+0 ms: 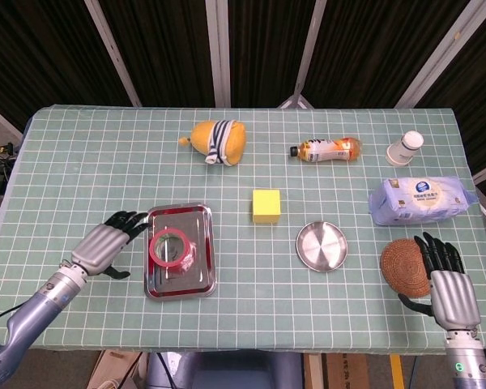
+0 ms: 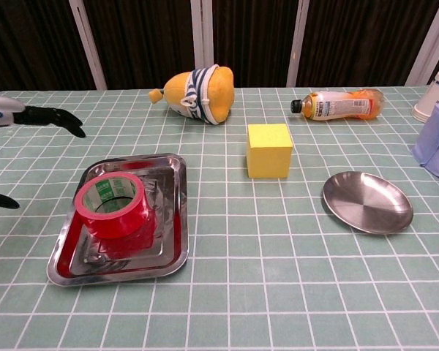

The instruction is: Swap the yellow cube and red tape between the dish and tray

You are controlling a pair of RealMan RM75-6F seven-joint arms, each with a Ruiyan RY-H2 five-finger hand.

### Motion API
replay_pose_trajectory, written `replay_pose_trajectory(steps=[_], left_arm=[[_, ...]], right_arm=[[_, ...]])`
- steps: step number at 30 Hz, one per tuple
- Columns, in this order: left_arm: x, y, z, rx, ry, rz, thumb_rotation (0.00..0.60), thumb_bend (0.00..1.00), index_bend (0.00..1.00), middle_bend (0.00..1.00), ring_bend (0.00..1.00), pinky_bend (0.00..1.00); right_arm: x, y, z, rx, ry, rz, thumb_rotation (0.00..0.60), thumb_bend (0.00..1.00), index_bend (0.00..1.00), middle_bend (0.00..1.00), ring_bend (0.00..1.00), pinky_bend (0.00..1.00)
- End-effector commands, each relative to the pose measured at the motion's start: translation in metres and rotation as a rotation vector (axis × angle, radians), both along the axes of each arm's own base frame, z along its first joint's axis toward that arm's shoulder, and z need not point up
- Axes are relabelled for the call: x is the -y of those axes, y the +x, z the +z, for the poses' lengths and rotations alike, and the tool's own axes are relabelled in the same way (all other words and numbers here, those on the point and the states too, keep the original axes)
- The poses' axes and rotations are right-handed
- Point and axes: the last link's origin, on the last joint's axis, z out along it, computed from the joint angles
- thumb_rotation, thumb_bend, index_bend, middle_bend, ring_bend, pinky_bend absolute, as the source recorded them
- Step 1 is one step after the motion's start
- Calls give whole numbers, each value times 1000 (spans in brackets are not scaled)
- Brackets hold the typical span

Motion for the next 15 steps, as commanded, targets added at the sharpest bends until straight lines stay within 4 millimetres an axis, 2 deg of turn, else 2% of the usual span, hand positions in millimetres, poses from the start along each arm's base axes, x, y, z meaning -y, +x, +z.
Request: replay_pose_trajectory(steps=[1, 15], left_arm=[[0, 11, -16, 18, -35, -6, 600, 52, 140, 0, 0, 0], [-15, 18, -70, 67, -14, -15, 600, 52, 138, 0, 0, 0]], right_arm=[[-1, -1, -2, -2, 7, -2, 600, 28, 0, 0, 0, 0], [1, -2, -6, 44, 21, -29, 600, 28, 0, 0, 0, 0]])
